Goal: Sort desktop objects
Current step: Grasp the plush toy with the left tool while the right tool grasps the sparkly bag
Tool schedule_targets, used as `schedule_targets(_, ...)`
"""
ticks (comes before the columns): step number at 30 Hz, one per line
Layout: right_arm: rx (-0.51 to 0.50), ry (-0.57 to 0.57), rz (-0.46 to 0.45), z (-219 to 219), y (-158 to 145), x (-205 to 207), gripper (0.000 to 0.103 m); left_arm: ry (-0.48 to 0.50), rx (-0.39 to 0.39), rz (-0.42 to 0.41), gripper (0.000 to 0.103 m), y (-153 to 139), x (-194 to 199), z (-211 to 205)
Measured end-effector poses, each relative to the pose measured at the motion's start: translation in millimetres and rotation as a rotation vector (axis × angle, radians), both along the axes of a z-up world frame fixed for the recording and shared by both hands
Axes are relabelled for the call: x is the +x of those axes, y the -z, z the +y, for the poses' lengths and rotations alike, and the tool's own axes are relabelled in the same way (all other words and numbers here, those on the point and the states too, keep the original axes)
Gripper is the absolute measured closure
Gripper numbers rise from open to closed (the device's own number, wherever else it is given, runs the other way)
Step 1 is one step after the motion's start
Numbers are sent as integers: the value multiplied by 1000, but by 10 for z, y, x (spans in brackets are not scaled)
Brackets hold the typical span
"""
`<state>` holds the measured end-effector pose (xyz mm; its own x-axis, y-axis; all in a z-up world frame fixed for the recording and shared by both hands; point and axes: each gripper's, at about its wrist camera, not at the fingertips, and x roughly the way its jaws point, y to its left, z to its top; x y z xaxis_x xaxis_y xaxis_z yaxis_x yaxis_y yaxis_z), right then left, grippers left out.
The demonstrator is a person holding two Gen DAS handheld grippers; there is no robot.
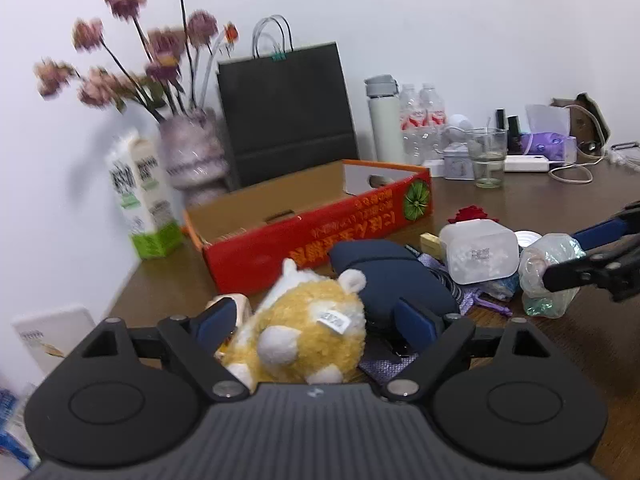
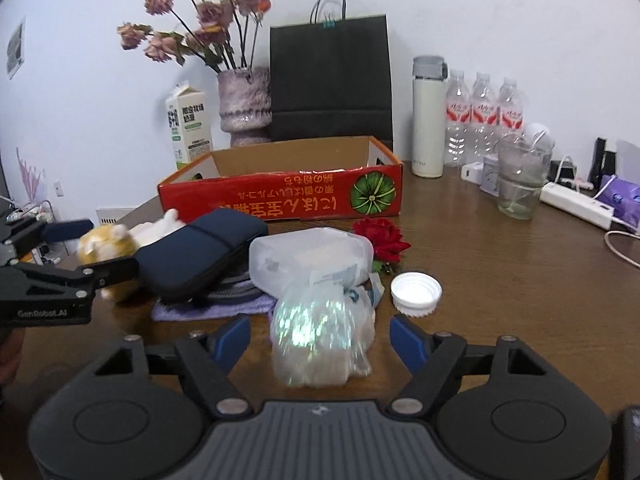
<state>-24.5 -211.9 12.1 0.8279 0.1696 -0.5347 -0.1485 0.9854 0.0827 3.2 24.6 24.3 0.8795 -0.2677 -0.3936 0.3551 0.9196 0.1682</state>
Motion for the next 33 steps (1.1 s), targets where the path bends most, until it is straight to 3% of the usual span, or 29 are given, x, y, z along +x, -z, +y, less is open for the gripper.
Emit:
schedule_targets(4, 3, -9, 33, 22, 55, 180, 50, 79, -40, 41, 15, 42, 92, 116)
schedule_targets(7, -5, -15, 38, 34, 79, 206, 53, 116, -6, 28, 14, 89, 62, 144)
schedule_targets(9, -4, -16, 36, 28, 70, 182, 56, 104, 36, 12, 27, 110, 38, 125)
schedule_targets(10, 1, -14, 34, 19, 65, 161, 58, 83, 46, 7, 41, 101, 37, 128)
schedule_targets(11, 6, -11, 32, 10, 53, 132, 59, 71, 39, 6, 48, 83, 23, 142)
schedule_targets(13, 16, -13, 23, -12, 18, 67, 60, 57, 9, 11, 55, 19, -22, 185)
schedule_targets(20, 44, -21, -34, -127, -222, -287, 60, -9, -125, -16, 59, -220, -341, 330)
schedule_targets(24, 80, -51, -89, -203, -506, -402, 61, -57, -277, -26, 59, -648, -417, 455)
schedule_targets(28, 78, -115, -161, -244, -904, -223, 61, -80, -415, -23, 59, -1139, -106, 583)
schedule_targets(33, 40, -143, -201, -227, -1373, 541, 61, -135, -431, 43, 59, -1490, 798, 442)
